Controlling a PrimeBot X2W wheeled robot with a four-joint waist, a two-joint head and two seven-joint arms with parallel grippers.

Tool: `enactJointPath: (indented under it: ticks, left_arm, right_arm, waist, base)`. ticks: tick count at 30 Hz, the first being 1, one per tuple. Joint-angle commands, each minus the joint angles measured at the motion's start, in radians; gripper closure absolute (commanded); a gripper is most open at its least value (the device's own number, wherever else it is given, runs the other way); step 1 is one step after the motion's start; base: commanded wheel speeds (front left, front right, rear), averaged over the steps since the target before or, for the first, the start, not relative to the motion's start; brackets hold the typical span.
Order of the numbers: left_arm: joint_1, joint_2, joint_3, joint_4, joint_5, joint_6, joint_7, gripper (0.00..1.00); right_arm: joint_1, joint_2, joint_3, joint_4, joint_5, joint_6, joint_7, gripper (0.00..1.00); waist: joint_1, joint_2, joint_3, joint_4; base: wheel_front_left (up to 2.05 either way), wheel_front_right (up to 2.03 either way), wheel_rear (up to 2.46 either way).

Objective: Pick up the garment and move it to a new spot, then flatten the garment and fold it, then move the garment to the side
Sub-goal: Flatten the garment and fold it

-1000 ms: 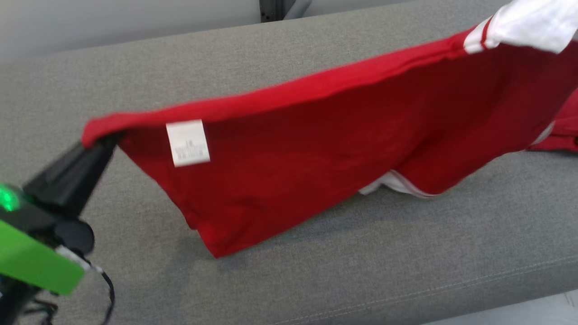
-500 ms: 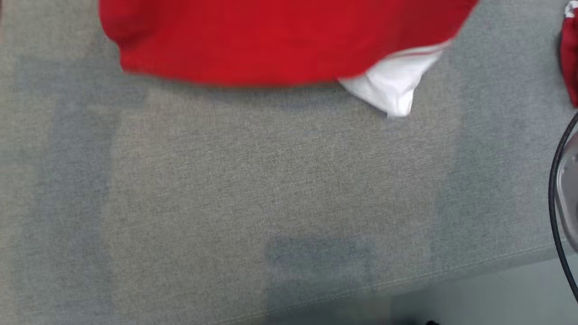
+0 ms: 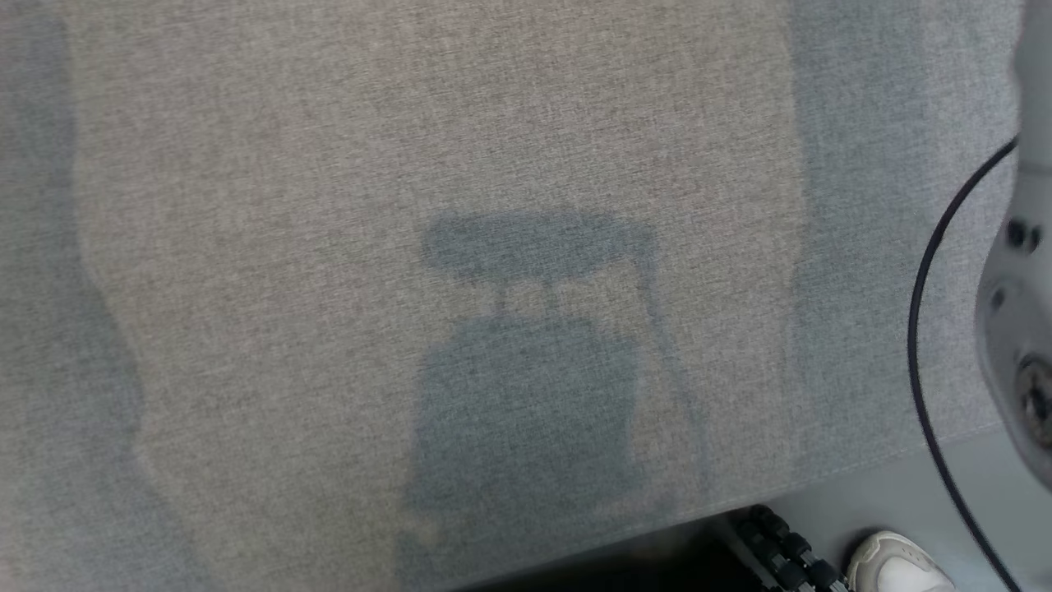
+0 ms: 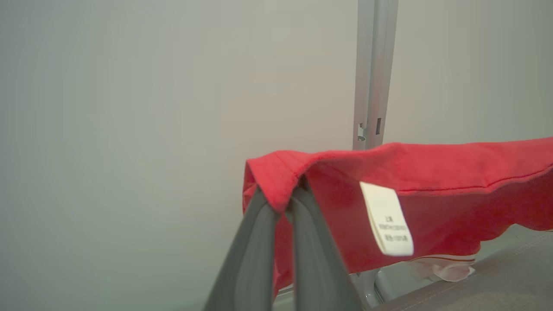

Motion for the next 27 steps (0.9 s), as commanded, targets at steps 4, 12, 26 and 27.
enactJointPath:
  ticks: [4,12,26,27]
  left_arm:
    - [0.188,0.041,-0.02,0.062,-0.054,-0.024,-0.091,1.0]
    - [0.614,0.111,-0.047,-0.03,-0.143,-0.03,-0.174,1.0]
    - [1.534,0.121,-0.066,-0.577,-0.258,0.199,-0.148,1.0]
    - [1.592,0.114,-0.075,-0.613,-0.266,0.216,-0.142,1.0]
  right_arm:
    - [0.266,-0.065,0.189,-0.066,0.131,0.0,-0.034,1.0]
    - [0.734,-0.227,0.363,-0.219,0.31,-0.001,-0.088,1.0]
    - [1.37,-0.368,0.34,-0.366,0.217,-0.001,-0.122,1.0]
    - [1.409,-0.366,0.328,-0.383,0.214,-0.001,-0.123,1.0]
  waist:
    - [-0.0002,0.0092,0.004,-0.041]
    - [-0.0002,0.0092,-0.135,-0.019]
    - [-0.0002,0.0092,-0.428,0.026]
    - [-0.0002,0.0092,-0.442,0.027]
  base:
    - [0.0,0.0,0.0]
    - [0.0,0.0,0.0]
    - [0.0,0.0,0.0]
    - [0.0,0.0,0.0]
